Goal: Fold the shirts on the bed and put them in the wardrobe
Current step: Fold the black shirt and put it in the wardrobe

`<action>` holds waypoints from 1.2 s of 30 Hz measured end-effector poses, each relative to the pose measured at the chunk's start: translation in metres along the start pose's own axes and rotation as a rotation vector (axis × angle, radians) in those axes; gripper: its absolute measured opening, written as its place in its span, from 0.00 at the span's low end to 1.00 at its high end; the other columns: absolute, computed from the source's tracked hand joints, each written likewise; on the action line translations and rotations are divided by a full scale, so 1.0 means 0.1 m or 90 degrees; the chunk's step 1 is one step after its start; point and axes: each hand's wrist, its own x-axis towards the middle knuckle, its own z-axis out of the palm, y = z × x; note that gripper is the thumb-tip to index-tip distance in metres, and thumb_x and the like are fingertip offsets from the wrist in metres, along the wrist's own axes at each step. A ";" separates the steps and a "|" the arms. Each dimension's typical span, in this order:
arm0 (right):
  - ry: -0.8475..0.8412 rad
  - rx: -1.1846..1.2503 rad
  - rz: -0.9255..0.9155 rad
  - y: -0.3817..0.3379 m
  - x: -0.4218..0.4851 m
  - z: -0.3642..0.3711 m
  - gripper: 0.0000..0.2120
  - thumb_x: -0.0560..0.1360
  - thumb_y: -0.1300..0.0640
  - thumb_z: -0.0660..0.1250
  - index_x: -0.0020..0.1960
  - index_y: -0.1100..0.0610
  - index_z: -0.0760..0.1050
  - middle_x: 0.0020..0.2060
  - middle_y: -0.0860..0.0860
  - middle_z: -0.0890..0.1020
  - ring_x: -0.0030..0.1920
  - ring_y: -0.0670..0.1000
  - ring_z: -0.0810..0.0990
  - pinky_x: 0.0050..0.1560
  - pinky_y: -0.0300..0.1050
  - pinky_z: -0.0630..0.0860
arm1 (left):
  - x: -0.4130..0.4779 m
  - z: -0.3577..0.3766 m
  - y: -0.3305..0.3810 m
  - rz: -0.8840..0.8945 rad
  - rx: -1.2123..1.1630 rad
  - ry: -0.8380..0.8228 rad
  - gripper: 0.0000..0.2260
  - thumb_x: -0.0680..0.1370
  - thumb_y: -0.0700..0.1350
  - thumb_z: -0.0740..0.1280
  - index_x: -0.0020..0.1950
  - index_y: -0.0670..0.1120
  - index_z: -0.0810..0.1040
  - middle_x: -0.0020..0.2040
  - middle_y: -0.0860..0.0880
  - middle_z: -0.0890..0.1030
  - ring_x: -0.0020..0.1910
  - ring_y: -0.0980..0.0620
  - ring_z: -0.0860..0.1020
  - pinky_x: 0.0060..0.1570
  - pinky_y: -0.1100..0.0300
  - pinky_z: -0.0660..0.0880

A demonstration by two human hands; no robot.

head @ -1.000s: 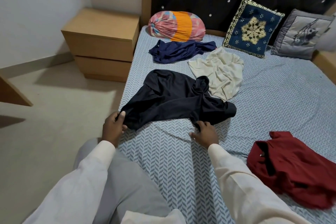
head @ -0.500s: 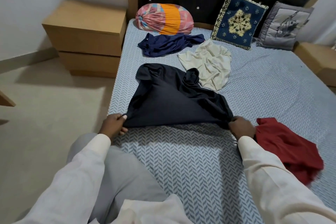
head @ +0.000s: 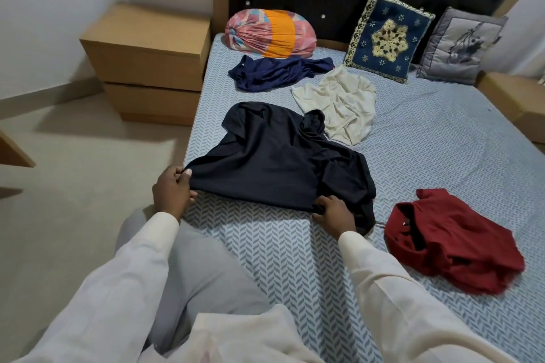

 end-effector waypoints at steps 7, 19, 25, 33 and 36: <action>-0.073 -0.015 0.071 -0.11 0.04 -0.17 0.04 0.76 0.54 0.62 0.45 0.54 0.72 0.43 0.55 0.78 0.44 0.59 0.77 0.43 0.47 0.73 | 0.12 -0.18 0.02 -0.060 0.154 -0.175 0.08 0.80 0.38 0.61 0.47 0.45 0.80 0.37 0.40 0.82 0.27 0.46 0.79 0.29 0.60 0.75; -0.396 -0.028 0.235 -0.21 0.51 -0.77 0.16 0.77 0.50 0.69 0.63 0.54 0.76 0.56 0.53 0.78 0.40 0.54 0.79 0.34 0.43 0.80 | 0.27 0.18 0.70 0.074 0.940 -0.386 0.19 0.80 0.44 0.59 0.70 0.45 0.73 0.69 0.46 0.74 0.67 0.45 0.74 0.62 0.53 0.73; -0.041 0.556 0.170 -0.46 1.50 -1.61 0.12 0.77 0.61 0.66 0.60 0.62 0.75 0.58 0.62 0.79 0.55 0.63 0.79 0.54 0.62 0.81 | 1.10 0.47 1.76 -0.170 0.141 -0.267 0.15 0.81 0.39 0.57 0.64 0.36 0.75 0.55 0.33 0.80 0.34 0.45 0.77 0.23 0.57 0.76; 0.481 0.597 0.037 -1.23 1.87 -3.62 0.36 0.73 0.66 0.53 0.80 0.48 0.58 0.75 0.53 0.69 0.73 0.53 0.68 0.69 0.33 0.58 | 1.78 0.29 4.19 0.071 -0.487 -0.140 0.16 0.84 0.42 0.53 0.64 0.53 0.75 0.60 0.47 0.78 0.54 0.47 0.78 0.51 0.49 0.81; 0.533 0.407 0.013 -1.12 1.93 -3.74 0.35 0.72 0.66 0.54 0.78 0.48 0.63 0.65 0.64 0.76 0.65 0.62 0.74 0.66 0.46 0.67 | 1.96 0.22 4.09 0.162 -0.362 -0.075 0.19 0.80 0.39 0.52 0.63 0.51 0.78 0.62 0.45 0.79 0.53 0.50 0.78 0.56 0.56 0.77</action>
